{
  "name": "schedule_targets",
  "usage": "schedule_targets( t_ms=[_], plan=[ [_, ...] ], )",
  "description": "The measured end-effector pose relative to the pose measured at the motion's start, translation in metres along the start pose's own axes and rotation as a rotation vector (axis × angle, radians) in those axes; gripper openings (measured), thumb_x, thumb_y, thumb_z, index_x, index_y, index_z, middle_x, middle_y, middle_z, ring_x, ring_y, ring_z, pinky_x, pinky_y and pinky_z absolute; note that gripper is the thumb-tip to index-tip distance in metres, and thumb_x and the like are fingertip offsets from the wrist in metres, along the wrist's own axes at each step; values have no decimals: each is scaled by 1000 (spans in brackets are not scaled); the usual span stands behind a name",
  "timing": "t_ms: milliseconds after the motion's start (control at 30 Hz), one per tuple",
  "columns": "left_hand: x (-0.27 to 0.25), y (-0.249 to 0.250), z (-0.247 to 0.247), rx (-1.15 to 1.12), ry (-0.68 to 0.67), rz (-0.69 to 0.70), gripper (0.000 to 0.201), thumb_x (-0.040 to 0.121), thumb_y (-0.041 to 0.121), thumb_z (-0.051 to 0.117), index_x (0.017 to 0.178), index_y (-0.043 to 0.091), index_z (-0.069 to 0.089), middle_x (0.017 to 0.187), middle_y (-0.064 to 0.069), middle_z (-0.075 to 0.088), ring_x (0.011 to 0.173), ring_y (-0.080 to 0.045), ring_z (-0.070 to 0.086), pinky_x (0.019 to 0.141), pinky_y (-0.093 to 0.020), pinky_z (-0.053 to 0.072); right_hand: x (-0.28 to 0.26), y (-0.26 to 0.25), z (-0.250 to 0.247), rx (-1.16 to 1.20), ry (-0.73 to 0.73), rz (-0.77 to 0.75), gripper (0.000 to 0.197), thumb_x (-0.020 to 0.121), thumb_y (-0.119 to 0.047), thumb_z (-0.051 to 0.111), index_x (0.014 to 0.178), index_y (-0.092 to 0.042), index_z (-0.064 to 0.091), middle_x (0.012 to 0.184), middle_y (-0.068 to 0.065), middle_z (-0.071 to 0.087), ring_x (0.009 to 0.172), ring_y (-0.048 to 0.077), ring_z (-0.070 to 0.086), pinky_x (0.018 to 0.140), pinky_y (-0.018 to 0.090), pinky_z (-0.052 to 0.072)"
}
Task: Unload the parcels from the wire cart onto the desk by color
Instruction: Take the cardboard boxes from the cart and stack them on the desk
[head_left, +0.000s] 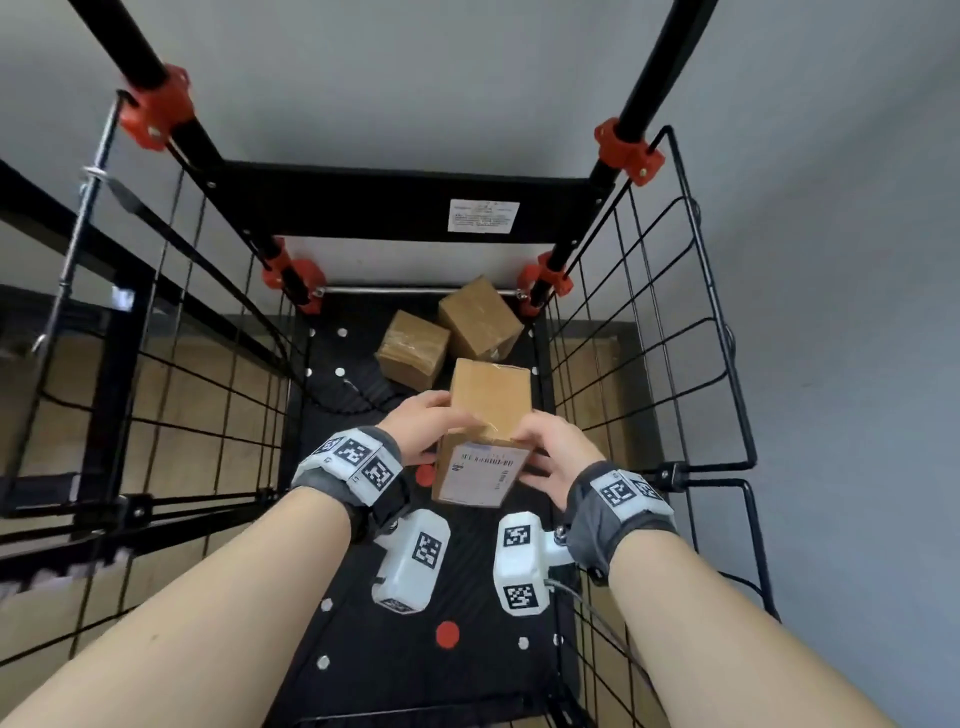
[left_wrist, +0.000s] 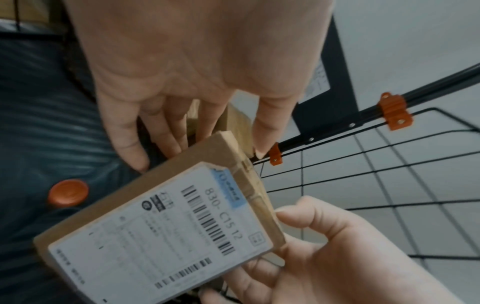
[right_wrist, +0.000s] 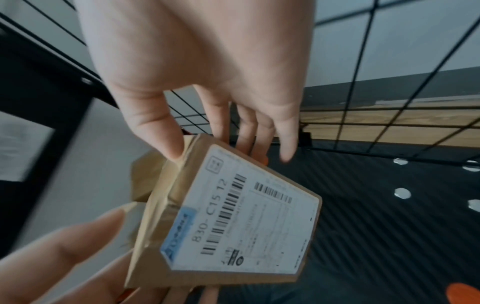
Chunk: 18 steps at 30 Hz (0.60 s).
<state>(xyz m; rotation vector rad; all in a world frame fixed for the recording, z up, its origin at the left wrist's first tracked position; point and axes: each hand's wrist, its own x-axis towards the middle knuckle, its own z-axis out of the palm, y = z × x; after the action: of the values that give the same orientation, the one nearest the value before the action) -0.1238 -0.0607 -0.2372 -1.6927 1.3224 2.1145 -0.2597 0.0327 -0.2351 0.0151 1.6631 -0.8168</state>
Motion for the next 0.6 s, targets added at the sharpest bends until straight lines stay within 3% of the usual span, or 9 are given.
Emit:
schedule_targets(
  t_ms=[67, 133, 167, 267, 333, 400, 467, 533, 600],
  plan=[
    [-27, 13, -9, 6, 3, 75, 33, 87, 20, 62, 117, 26, 51, 110, -1, 61, 98, -14, 56, 79, -29, 44, -23, -15, 9, -53, -55, -84, 42, 81, -6, 53, 120, -21, 54, 110, 9, 60, 105, 27, 55, 97, 44, 44],
    [-56, 25, -20, 44, 38, 150, 31, 87, 24, 62, 116, 25, 53, 112, 0, 62, 102, -17, 57, 88, -34, 44, -49, -29, 18, -148, -115, -170, 64, 80, -6, 58, 137, -29, 39, 119, 5, 58, 109, 25, 54, 96, 42, 44],
    [-71, 31, -26, 55, 58, 188, 30, 87, 25, 62, 116, 24, 55, 111, -1, 63, 100, -16, 58, 87, -33, 45, -63, -35, 22, -190, -140, -211, 75, 80, -7, 62, 143, -32, 30, 127, 4, 55, 113, 25, 53, 95, 40, 43],
    [-115, 48, -45, 37, 116, 254, 30, 90, 27, 58, 118, 17, 57, 105, -3, 63, 79, -10, 57, 65, -21, 41, -111, -56, 36, -281, -210, -318, 97, 79, -12, 72, 150, -34, 9, 144, 1, 38, 123, 22, 44, 86, 36, 43],
    [-147, 58, -58, 20, 141, 289, 34, 90, 30, 58, 121, 16, 57, 106, -3, 64, 82, -12, 59, 71, -23, 44, -144, -69, 48, -336, -237, -371, 110, 77, -11, 75, 150, -34, -3, 149, 1, 29, 125, 20, 38, 75, 30, 43],
    [-182, 66, -71, 6, 164, 327, 37, 89, 32, 58, 122, 16, 56, 112, -3, 64, 96, -18, 61, 88, -33, 47, -178, -80, 61, -440, -232, -434, 121, 73, -8, 78, 149, -35, -12, 153, 0, 21, 132, 22, 33, 85, 36, 44],
    [-218, 69, -85, -17, 184, 365, 33, 89, 33, 58, 117, 16, 58, 110, -3, 64, 98, -18, 60, 92, -35, 45, -211, -91, 76, -543, -210, -519, 125, 71, -5, 78, 148, -36, -15, 154, 2, 20, 134, 24, 34, 86, 35, 46],
    [-254, 71, -99, -64, 199, 407, 21, 89, 33, 58, 101, 16, 60, 96, -1, 65, 85, -15, 60, 86, -33, 44, -244, -100, 90, -579, -200, -588, 123, 71, -6, 78, 149, -36, -12, 149, 3, 27, 125, 22, 41, 67, 25, 45],
    [-288, 74, -113, -123, 217, 438, 18, 89, 35, 57, 90, 17, 60, 86, -2, 65, 77, -17, 60, 81, -32, 47, -273, -106, 104, -560, -200, -651, 117, 72, -19, 81, 149, -37, -5, 139, 3, 36, 116, 18, 45, 65, 22, 42]
  ],
)
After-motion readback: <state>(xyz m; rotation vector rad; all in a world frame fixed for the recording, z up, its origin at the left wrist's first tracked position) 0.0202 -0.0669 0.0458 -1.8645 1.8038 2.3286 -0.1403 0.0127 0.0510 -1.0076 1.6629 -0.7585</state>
